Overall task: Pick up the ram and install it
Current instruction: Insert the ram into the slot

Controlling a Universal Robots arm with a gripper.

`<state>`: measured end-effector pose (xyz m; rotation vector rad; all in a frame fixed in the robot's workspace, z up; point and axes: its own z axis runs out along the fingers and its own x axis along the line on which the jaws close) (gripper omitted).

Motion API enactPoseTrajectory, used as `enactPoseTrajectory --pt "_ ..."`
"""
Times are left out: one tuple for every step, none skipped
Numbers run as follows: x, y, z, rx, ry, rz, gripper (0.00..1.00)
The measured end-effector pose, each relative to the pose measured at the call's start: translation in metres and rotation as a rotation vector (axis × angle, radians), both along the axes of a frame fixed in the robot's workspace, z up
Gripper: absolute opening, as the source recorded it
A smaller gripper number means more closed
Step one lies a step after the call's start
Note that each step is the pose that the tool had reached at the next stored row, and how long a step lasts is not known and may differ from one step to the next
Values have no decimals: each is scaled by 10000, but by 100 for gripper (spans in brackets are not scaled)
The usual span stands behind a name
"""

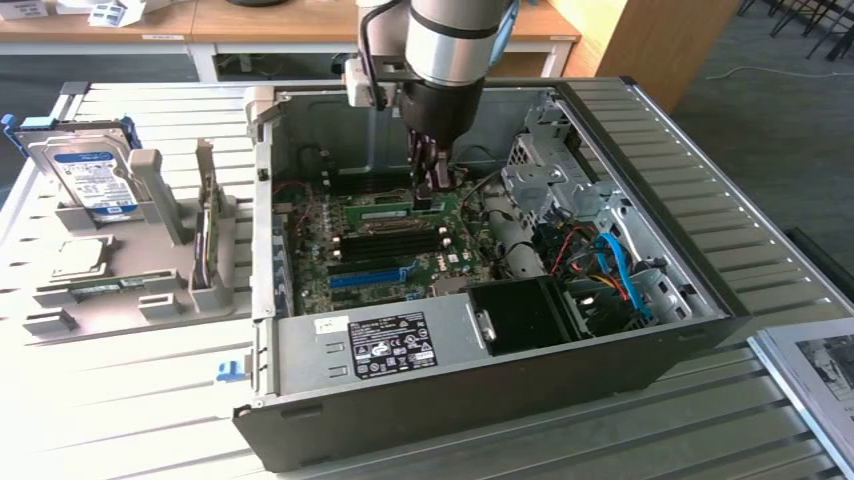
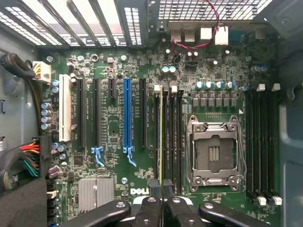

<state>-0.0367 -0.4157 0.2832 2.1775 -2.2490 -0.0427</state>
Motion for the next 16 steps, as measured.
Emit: enactPoseTrajectory --pt "0 0 -10 -1 0 0 12" --pt "0 0 -22 0 0 0 12" --pt "0 0 -33 0 0 0 12" --pt "0 0 -43 1 0 0 12" --pt "0 0 -53 0 0 0 12" --pt "0 0 -63 1 0 0 12" --pt "0 0 -73 1 0 0 12" --pt "0 0 -83 1 0 0 12" --pt "0 0 -93 0 0 0 12" --pt "0 0 -103 1 0 0 12" --pt "0 0 -112 0 -1 0 12" --pt "0 0 -122 0 0 0 12" --pt "0 0 -131 1 0 0 12" --pt "0 0 -140 -1 0 0 12" --pt "0 0 -149 0 0 0 12" --pt "0 0 -158 0 0 0 12"
